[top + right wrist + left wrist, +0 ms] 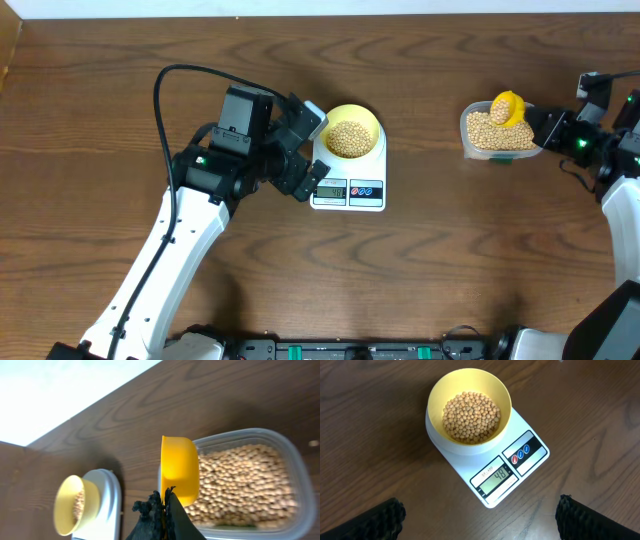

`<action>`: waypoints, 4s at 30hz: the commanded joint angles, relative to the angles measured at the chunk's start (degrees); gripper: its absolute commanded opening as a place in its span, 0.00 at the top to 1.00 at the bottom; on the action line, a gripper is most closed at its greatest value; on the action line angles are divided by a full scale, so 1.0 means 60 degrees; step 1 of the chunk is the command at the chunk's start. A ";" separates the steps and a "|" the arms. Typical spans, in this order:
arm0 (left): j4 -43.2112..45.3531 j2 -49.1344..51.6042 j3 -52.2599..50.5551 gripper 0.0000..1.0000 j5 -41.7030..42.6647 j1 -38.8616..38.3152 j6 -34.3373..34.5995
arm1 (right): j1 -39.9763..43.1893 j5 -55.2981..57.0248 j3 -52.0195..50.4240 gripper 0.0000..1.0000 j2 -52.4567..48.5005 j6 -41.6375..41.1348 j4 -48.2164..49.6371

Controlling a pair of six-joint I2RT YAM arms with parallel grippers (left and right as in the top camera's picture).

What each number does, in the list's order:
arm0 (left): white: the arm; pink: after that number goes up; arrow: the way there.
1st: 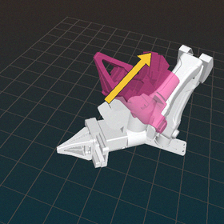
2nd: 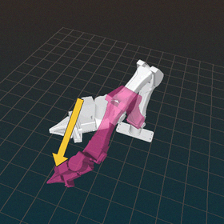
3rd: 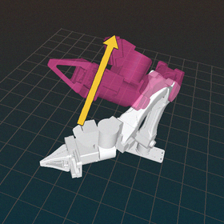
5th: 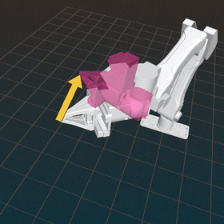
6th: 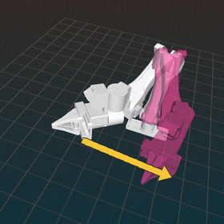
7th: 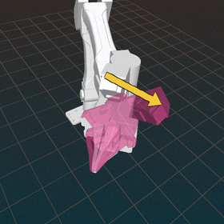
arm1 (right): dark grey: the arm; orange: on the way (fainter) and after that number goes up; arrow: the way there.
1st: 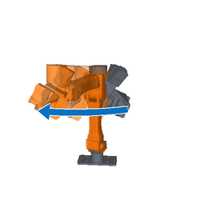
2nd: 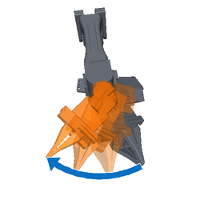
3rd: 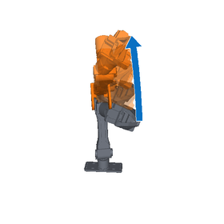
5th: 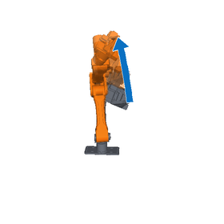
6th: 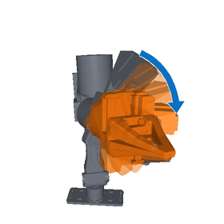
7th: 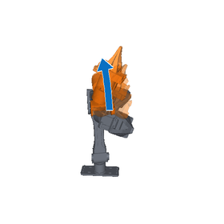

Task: Scoop item into bowl and weigh 50g on scale
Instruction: 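Lower the scoop into the soybeans and drag it toward the right, then lift the filled scoop and carry it over the yellow bowl, then tilt the scoop to pour soybeans into the yellow bowl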

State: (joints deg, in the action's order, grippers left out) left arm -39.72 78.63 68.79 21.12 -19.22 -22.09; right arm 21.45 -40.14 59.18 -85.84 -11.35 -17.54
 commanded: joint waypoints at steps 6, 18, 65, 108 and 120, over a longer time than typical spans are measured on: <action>-0.0025 -0.0146 -0.0055 0.02 0.0124 0.0029 0.0087 | -0.0667 -0.0484 -0.0007 0.99 0.0135 -0.1184 0.0353; -0.0025 -0.0146 -0.0055 0.02 0.0124 0.0029 0.0087 | -0.2357 0.0550 -0.0007 0.99 0.0109 -0.2310 0.1617; -0.0022 -0.0142 -0.0055 0.02 0.0124 0.0029 0.0087 | -0.6087 0.2222 -0.0007 0.99 0.0055 -0.0951 0.2579; -0.0025 -0.0142 -0.0055 0.02 0.0124 0.0029 0.0087 | -0.6594 0.2357 -0.0007 0.99 0.0051 0.0645 0.2575; -0.0025 -0.0142 -0.0055 0.02 0.0124 0.0029 0.0087 | -0.6594 0.2353 -0.0007 0.99 0.0051 -0.0437 0.2590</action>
State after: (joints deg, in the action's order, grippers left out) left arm -39.72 78.63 68.79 21.12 -19.22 -22.09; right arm -17.72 -26.09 59.18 -85.84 -9.85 -2.26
